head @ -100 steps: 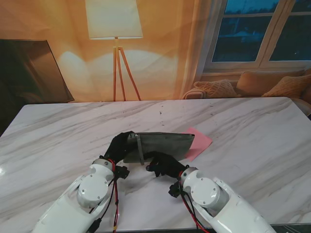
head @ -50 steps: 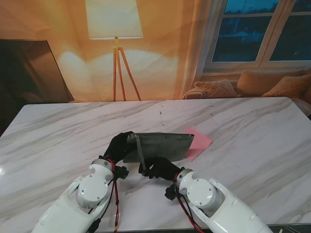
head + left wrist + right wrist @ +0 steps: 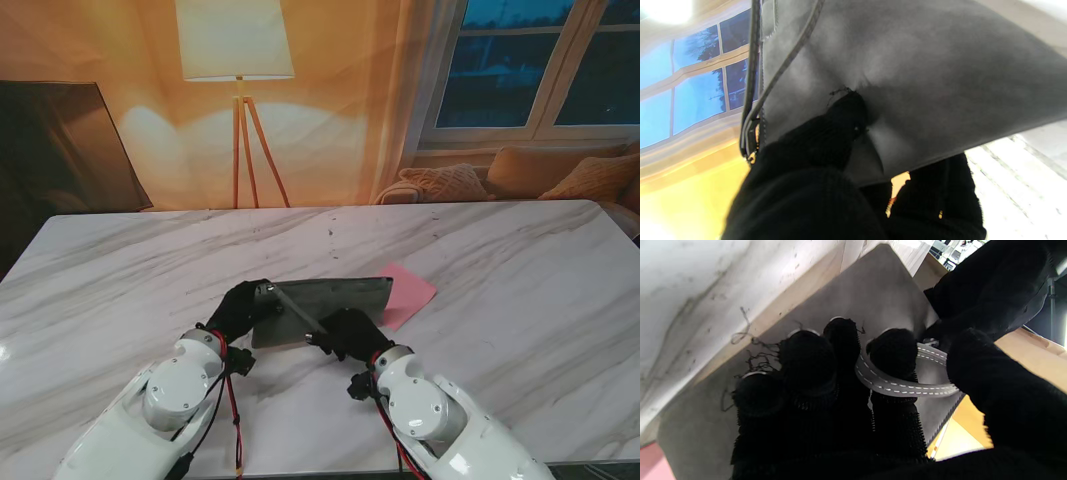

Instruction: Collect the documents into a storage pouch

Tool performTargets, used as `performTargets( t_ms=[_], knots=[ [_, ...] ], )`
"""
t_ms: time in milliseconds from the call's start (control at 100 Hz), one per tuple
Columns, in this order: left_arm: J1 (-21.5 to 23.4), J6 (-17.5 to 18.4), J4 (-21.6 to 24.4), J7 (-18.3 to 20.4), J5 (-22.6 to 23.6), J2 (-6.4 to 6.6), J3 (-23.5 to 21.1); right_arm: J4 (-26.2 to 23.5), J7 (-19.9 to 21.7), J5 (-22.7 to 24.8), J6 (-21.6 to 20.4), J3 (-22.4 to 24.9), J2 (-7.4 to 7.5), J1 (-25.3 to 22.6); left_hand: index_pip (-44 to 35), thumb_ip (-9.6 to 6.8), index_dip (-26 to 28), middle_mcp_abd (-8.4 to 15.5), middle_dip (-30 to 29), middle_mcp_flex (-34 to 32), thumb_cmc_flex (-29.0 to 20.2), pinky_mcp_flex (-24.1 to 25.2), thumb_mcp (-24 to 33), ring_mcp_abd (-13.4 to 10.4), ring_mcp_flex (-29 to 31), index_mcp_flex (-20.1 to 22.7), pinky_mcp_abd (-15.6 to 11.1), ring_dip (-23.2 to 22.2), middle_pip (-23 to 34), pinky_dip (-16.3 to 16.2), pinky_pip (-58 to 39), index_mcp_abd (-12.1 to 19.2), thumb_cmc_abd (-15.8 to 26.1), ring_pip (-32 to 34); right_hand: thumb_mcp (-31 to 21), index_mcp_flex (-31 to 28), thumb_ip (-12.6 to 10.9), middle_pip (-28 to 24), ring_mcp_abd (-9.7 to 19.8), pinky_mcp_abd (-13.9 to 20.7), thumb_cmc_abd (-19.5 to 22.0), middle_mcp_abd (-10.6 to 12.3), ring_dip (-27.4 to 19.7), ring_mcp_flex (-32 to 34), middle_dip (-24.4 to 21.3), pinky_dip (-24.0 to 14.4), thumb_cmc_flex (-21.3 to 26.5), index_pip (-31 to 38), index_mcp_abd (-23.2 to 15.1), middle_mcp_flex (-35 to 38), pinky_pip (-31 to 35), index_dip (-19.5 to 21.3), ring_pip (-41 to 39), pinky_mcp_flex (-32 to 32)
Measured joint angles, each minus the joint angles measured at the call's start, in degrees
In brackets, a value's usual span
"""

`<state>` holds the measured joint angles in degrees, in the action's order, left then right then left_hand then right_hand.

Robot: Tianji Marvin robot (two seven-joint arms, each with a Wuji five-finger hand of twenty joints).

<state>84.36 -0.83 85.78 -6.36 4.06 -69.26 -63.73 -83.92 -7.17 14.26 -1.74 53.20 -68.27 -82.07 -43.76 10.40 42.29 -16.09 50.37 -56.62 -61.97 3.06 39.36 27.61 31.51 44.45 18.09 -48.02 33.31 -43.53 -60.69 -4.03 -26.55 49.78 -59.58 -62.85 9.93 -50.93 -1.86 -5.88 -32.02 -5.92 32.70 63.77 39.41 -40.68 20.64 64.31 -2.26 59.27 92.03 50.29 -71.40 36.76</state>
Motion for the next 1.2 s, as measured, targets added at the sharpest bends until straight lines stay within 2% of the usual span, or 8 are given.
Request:
performTargets(
  t_ms=[40,180,470,670,700,980,1070,1200],
  knots=[
    [0.1,-0.1,0.1,0.5,0.1,0.23,-0.1,-0.1,0.0,0.0,0.0,0.3,-0.08,0.0,0.0,0.01,0.3,0.0,-0.1,0.0,0.0,0.0,0.2,0.0,0.0,0.0,0.0,0.0,0.0,0.0,0.0,0.0,0.0,0.0,0.7,-1.5,-0.8,-0.7,-0.1,-0.4,1.2,0.1,0.0,1.0,0.4,0.4,0.0,0.6,0.3,1.2,1.2,0.8,-1.4,1.4],
    [0.6,-0.4,0.8,3.7,1.1,1.09,-1.1,-1.2,-1.0,0.5,1.4,1.5,-0.22,-0.1,0.0,0.02,1.1,0.0,-0.2,0.0,0.0,-0.1,0.3,0.2,0.0,0.0,0.2,0.0,0.0,0.0,0.0,0.0,-0.1,0.0,2.2,-4.6,-0.5,-3.1,-0.1,-0.7,1.8,0.3,-0.7,5.0,1.5,2.0,-1.0,3.3,0.9,4.7,4.8,2.5,-5.0,6.0],
    [2.2,-0.8,1.7,4.7,1.9,1.85,-2.5,-4.0,-4.0,5.7,3.2,4.1,-0.36,0.3,0.0,0.06,2.9,0.0,-0.5,0.0,0.0,-0.1,0.3,0.3,0.0,0.0,0.3,0.0,-0.1,0.0,0.0,0.0,-0.1,0.0,4.4,-7.4,-0.5,-6.7,0.1,-1.3,1.7,1.0,-1.5,9.4,3.3,5.0,-1.5,6.9,1.3,8.3,8.5,3.8,-11.9,13.1],
    [2.6,-0.5,1.8,4.6,1.6,1.93,-2.6,-5.9,-4.5,7.8,7.1,5.6,-0.36,1.6,0.0,0.08,4.1,0.0,-0.5,0.0,0.0,-1.2,0.7,0.5,1.3,0.1,1.0,-0.4,0.3,0.0,-0.3,0.0,-0.7,0.1,4.4,-8.6,-0.5,-6.7,0.1,-1.3,1.9,1.2,-1.3,9.8,3.5,5.6,-1.5,6.9,1.0,8.9,8.8,3.8,-12.2,13.4],
    [2.6,-0.4,1.8,4.5,1.7,1.93,-2.6,-6.0,-4.5,8.0,7.6,5.9,-0.36,1.8,0.0,0.64,4.3,-0.1,-0.5,0.0,0.0,-1.2,0.9,0.5,1.3,0.1,1.0,-0.4,0.4,0.0,-0.3,0.0,-0.7,0.1,4.4,-8.6,-0.5,-6.7,0.1,-1.3,1.9,1.2,-1.3,9.8,3.5,5.7,-1.5,6.9,1.0,8.9,8.8,3.8,-12.2,13.4],
    [3.1,-0.2,2.0,5.6,1.1,2.04,-3.1,-5.1,-4.4,8.4,9.5,7.0,-0.38,4.6,0.0,0.68,4.9,-0.2,-0.2,0.0,0.0,-1.1,0.9,0.5,1.3,0.2,1.0,-0.4,0.6,0.0,-0.3,0.0,-0.9,0.0,4.4,-8.6,-0.5,-6.7,0.1,-1.3,3.0,1.2,-1.3,9.8,3.6,5.9,-1.5,6.9,1.0,8.9,8.8,3.8,-12.2,13.4],
    [3.6,-0.1,2.5,5.5,1.4,2.06,-3.5,-4.7,-4.5,8.9,9.6,7.8,-0.44,4.9,0.0,1.59,4.9,-0.5,0.0,0.0,0.0,-1.1,1.4,0.5,1.3,0.7,1.0,-0.4,0.8,0.0,-0.3,0.0,-1.2,0.0,4.4,-8.6,-0.5,-6.7,0.1,-1.3,3.0,1.2,-1.4,9.8,3.6,5.9,-1.5,6.9,1.0,8.9,8.8,4.2,-12.2,13.4],
    [4.1,0.2,3.0,5.4,2.2,2.17,-4.0,-4.2,-4.9,10.2,10.0,9.1,-0.46,5.1,0.0,1.60,4.9,-0.5,0.1,0.0,0.0,-1.1,1.4,0.5,1.3,0.7,1.0,-0.4,0.9,0.0,-0.3,0.0,-1.2,0.0,4.4,-8.6,-0.5,-6.7,0.1,-1.3,3.0,1.2,-1.4,9.8,3.7,6.0,-1.5,6.9,1.0,8.9,8.9,4.3,-12.2,13.4]
  ],
)
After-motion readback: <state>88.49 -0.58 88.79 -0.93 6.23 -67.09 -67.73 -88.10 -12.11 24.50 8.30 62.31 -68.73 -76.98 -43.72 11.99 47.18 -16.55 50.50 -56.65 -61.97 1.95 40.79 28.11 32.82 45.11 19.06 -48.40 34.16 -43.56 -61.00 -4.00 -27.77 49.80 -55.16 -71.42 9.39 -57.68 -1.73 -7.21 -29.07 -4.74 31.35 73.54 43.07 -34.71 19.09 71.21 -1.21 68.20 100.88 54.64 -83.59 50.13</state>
